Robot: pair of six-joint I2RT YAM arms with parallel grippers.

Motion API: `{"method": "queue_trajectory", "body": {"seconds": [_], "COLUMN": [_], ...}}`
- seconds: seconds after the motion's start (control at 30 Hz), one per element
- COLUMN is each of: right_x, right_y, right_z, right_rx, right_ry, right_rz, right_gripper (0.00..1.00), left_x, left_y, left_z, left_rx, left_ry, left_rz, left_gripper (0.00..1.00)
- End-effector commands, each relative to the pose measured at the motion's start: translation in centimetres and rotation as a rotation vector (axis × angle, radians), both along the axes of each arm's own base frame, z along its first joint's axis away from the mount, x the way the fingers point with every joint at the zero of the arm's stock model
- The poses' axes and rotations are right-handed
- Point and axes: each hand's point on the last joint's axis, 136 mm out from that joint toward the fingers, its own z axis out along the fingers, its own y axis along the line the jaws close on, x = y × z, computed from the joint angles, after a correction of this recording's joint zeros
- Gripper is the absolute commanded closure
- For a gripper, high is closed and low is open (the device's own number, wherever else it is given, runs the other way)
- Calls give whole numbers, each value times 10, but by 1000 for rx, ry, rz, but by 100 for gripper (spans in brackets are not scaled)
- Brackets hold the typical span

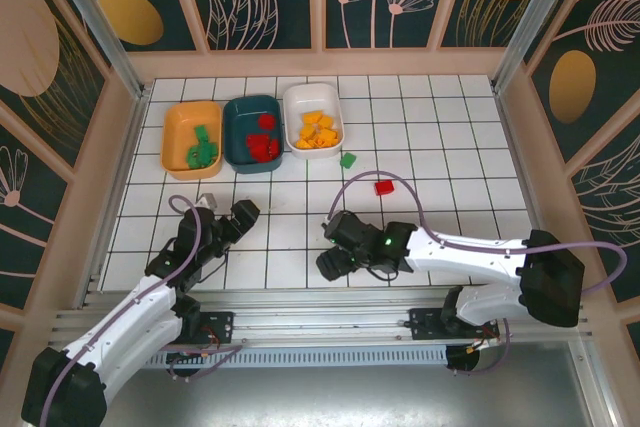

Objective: Sort the legos into containers by color

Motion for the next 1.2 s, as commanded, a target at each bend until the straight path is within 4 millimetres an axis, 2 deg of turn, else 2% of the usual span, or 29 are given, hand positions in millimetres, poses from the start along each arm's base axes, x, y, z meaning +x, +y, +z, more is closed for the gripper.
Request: {"method": "queue_trajectory", "body": {"seconds": [0.0, 0.27, 0.37, 0.6, 0.77, 0.97, 1.1, 1.17], "right_x": [-7, 0, 10, 33, 39, 35, 35, 39], "right_y": [-7, 6, 5, 11, 18, 26, 30, 33], "right_z": [-18, -38, -43, -45, -49, -55, -48, -41], "right_rx": [-59, -137, -167, -151, -112, -74, -35, -17], "right_ry": [18, -35, -80, -117, -99, -64, -65, -85], "right_rz": [-8, 53, 43, 18, 23, 40, 25, 12], "right_gripper": [20, 21, 21, 22, 24, 35, 50, 54], "left_x": [5, 2, 0, -2, -1, 1, 4, 6], "left_y": [-15, -16, -16, -16, -15, -16, -13, -4], "left_z": [24, 18, 17, 16, 12, 7, 9, 8], "left_rx": [-41, -49, -65, -66, -51, -42, -31, 14], "left_ry": [-75, -55, -62, -64, -53, -34, -32, -25], "left_rz": [-68, -78, -78, -80, -79, -76, -59, -22], "left_gripper": [2, 2, 1, 2, 1, 2, 2, 2]}}
